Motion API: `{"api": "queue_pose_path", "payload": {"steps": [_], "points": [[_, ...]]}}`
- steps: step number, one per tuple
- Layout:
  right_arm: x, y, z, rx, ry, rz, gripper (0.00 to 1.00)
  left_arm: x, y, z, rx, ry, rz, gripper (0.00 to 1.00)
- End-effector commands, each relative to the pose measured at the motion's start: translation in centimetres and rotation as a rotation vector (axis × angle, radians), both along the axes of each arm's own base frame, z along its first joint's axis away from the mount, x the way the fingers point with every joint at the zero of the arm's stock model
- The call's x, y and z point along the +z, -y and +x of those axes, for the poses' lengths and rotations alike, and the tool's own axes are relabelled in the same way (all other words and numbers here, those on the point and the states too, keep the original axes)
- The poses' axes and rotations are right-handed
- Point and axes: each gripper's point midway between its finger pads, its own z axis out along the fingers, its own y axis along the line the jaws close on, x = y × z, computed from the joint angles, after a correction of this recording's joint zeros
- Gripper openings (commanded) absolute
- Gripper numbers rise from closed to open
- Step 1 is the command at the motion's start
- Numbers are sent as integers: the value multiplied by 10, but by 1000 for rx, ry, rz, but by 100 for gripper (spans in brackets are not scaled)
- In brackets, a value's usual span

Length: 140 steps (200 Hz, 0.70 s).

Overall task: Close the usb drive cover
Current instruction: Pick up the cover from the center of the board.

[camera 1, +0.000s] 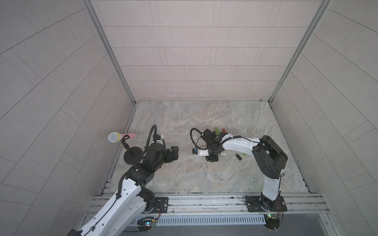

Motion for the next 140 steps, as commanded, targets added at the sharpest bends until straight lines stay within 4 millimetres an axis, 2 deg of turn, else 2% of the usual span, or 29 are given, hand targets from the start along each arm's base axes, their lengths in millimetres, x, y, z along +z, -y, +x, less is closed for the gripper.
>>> {"api": "queue_pose_path", "payload": {"steps": [1, 31, 58, 98, 140], "points": [[18, -3, -1, -24, 25, 73, 23, 2, 8, 3, -21, 5, -43, 97], [33, -1, -2, -56, 62, 134, 22, -3, 27, 4, -91, -17, -105, 94], [53, -2, -2, -87, 105, 221, 22, -11, 59, 5, -213, -79, -215, 87], [77, -5, -5, -124, 144, 315, 22, -9, 109, 3, -402, -173, -417, 78], [92, -12, -8, -136, 146, 396, 22, -10, 142, 4, -518, -252, -569, 69]]}}
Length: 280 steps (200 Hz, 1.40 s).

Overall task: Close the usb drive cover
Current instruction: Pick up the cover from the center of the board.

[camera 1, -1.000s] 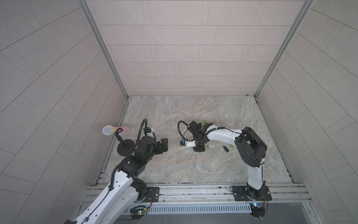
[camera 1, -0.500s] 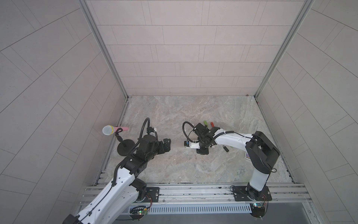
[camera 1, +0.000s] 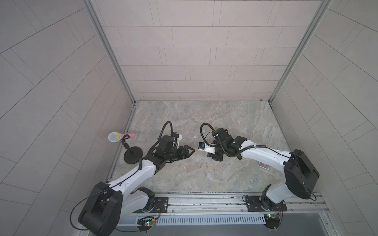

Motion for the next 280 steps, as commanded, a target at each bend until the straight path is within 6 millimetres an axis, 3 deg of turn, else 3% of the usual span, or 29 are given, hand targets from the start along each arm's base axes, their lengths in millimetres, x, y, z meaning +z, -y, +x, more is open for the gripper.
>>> {"api": "queue_pose_path", "payload": {"steps": [1, 63, 124, 280], "points": [[13, -8, -2, -12, -4, 80, 22, 29, 28, 0, -101, 20, -176, 69], [27, -17, -2, -14, 10, 173, 21, 25, 48, -1, -168, -18, -211, 64], [34, -23, -3, -5, 6, 214, 21, 23, 62, -2, -209, -45, -240, 51], [40, -30, -6, 15, 6, 269, 21, 18, 65, 1, -192, -74, -262, 22]]}}
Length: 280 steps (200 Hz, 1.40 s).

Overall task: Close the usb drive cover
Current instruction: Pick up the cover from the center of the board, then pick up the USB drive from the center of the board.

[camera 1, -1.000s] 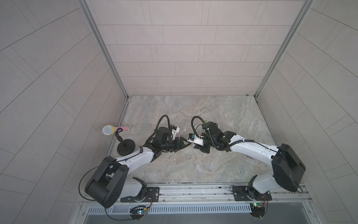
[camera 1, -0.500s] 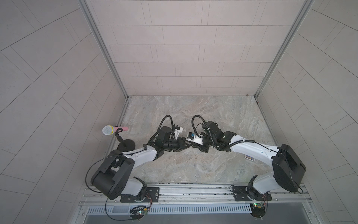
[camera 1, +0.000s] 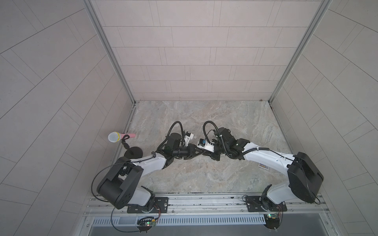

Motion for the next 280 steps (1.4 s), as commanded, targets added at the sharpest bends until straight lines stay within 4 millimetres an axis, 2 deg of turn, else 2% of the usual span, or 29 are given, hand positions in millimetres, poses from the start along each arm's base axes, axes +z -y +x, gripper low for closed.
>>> {"api": "queue_pose_path", "payload": {"steps": [1, 49, 80, 103, 121, 144, 160, 198, 226, 280], "points": [[16, -6, -4, 20, 14, 63, 21, 9, 6, 4, -9, 26, -23, 22], [20, -5, -5, 11, 22, 74, 21, 8, 6, 3, -11, 21, -21, 13], [20, 8, -3, -54, 36, 53, 28, 13, 5, 6, 4, 42, -22, 10], [21, 35, 11, -230, 48, 31, 32, 17, 1, 7, 18, 67, -1, 9], [19, 64, 26, -406, -23, 65, 34, 18, -3, 7, 31, 86, 25, 9], [-1, 100, 35, -594, -194, 34, 35, 19, -7, 6, 37, 107, 56, 9], [-13, 117, 38, -681, -297, -22, 35, 21, -11, 6, 46, 122, 79, 9], [-39, 125, 36, -722, -472, -191, 39, 27, -19, 6, 74, 163, 118, 9], [-62, 131, 42, -765, -511, -283, 40, 30, -21, 4, 66, 175, 132, 9], [-85, 128, 47, -761, -568, -323, 43, 30, -24, 1, 64, 181, 149, 9]]}}
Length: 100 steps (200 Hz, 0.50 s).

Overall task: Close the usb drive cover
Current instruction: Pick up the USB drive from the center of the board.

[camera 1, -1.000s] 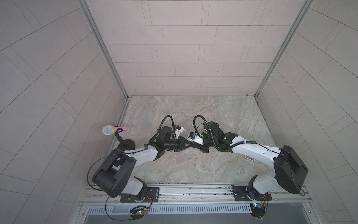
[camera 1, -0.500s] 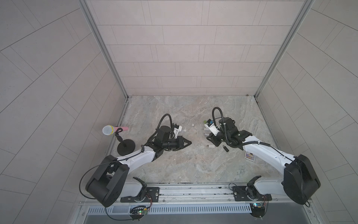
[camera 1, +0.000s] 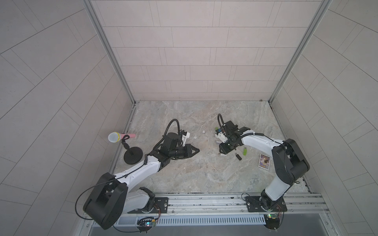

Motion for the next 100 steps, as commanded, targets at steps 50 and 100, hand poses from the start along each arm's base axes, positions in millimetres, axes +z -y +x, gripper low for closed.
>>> {"api": "queue_pose_path", "payload": {"steps": [50, 100], "points": [[-16, -3, -2, 3, -97, -9, 46, 9, 1, 3, -16, 38, 3, 9], [-28, 2, -25, -17, -194, -28, 45, 9, 2, 3, -23, 37, 2, 9]]}}
